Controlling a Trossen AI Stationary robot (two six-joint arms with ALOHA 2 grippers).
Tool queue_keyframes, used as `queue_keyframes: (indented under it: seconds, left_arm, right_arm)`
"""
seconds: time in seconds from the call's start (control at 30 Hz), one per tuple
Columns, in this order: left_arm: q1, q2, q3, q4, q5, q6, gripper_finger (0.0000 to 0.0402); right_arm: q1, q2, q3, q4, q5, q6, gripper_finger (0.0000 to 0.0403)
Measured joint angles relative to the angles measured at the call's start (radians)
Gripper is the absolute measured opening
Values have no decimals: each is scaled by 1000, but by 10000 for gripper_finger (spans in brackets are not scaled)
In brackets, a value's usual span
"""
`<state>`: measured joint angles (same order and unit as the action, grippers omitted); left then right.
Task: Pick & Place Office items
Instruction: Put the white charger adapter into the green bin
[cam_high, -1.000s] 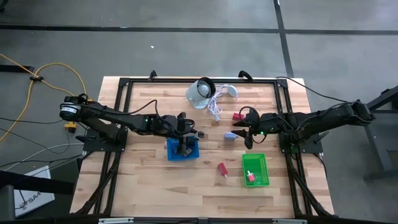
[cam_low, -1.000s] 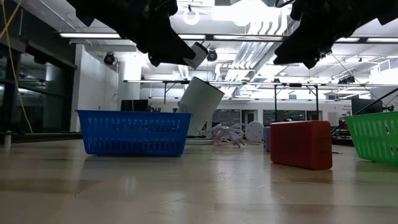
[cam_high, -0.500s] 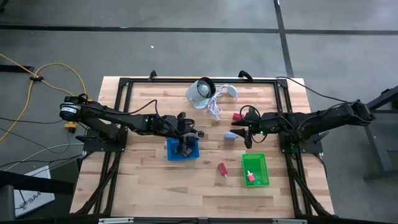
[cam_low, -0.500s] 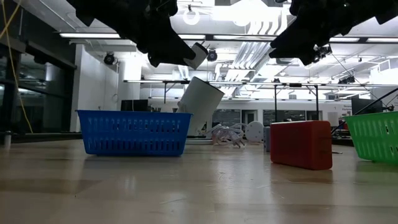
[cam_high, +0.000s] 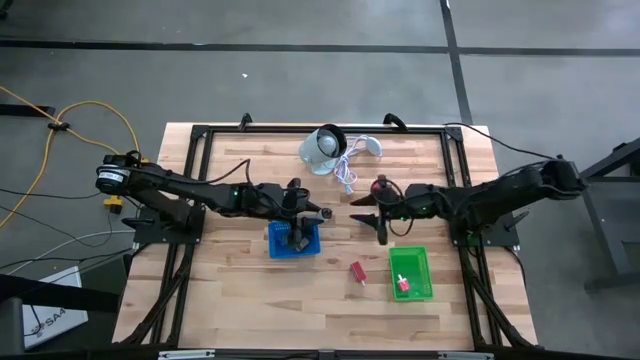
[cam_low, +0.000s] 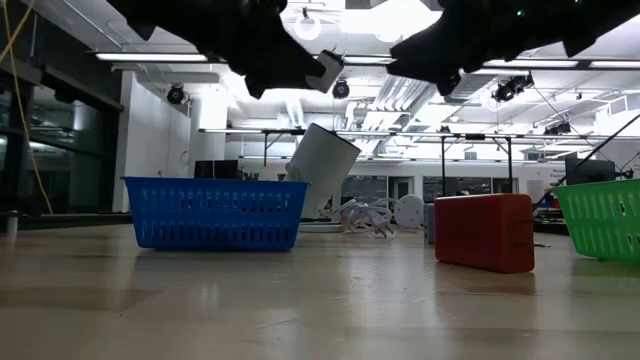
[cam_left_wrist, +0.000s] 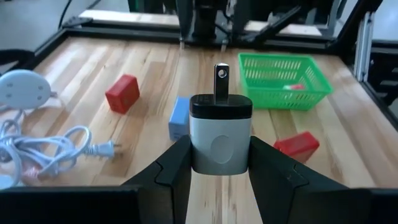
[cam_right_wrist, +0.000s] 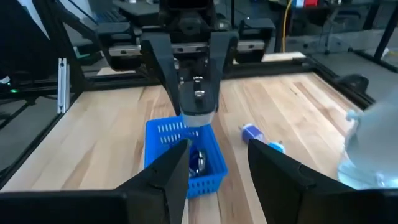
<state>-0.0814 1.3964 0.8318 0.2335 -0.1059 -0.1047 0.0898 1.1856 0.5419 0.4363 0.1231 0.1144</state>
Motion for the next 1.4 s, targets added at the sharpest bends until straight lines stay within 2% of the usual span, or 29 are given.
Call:
queue_keyframes:
  seconds: [0.47,0.97,1.4]
  left_arm:
    - [3,0,0,100,0,38,126]
    - [21,25,1,139,0,40,126]
    - [19,77,1,249,8,77,125]
  right_arm:
    - [0,209,0,307,0,-41,152]
    - [-1,214,1,383,-22,-60,152]
    - [-1,214,2,392,-19,-72,152]
